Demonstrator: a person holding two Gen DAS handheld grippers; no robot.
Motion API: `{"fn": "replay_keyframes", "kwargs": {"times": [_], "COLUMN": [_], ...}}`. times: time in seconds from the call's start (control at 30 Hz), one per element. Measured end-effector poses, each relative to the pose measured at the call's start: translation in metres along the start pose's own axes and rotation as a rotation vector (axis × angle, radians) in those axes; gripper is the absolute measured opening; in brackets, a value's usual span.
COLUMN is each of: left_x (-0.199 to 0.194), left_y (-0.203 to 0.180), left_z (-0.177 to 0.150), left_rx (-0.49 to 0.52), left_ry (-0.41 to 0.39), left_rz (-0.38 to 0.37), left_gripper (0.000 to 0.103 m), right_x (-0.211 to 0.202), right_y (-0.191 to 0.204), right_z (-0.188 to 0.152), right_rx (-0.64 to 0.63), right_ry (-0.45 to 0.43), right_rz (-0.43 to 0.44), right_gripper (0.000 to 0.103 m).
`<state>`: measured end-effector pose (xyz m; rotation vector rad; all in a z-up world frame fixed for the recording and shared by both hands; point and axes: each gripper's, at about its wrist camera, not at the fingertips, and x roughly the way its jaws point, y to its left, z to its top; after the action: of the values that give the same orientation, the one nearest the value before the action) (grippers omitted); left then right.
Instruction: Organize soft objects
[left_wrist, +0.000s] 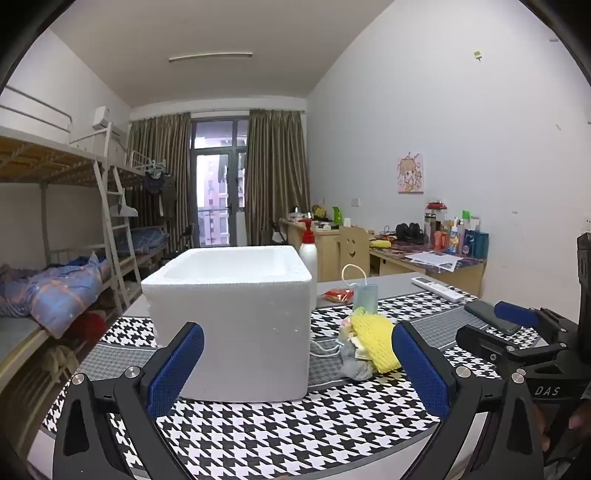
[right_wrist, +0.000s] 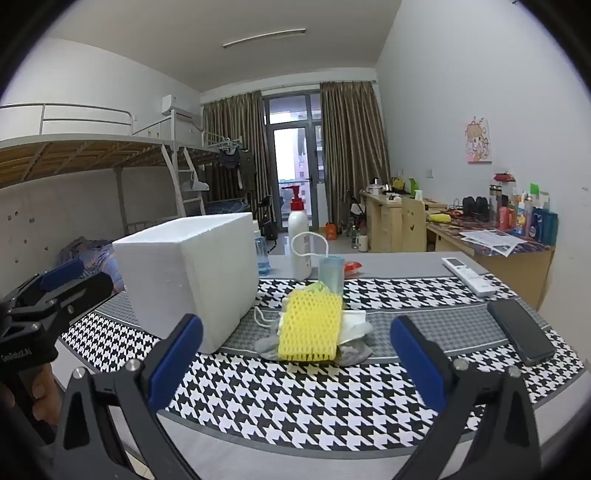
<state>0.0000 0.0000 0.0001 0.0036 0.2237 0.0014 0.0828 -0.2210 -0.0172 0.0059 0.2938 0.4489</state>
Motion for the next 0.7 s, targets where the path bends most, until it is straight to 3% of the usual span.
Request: {"fn": "replay_keyframes", "kwargs": {"times": [0.7], "left_x": [-0.0003], "left_y": [0.0011], "left_z": [-0.0004], "left_rx": [-0.014], "left_ry": [-0.012], "left_rz": [0.019], "left_gripper": [0.102], "right_x": [-0.0033], "right_y": [-0.0010], "right_z": [-0.0001], "right_rx": [0.003], "right_ry": [-0.003], "right_rz": [-0.007], "right_gripper": [0.102]}}
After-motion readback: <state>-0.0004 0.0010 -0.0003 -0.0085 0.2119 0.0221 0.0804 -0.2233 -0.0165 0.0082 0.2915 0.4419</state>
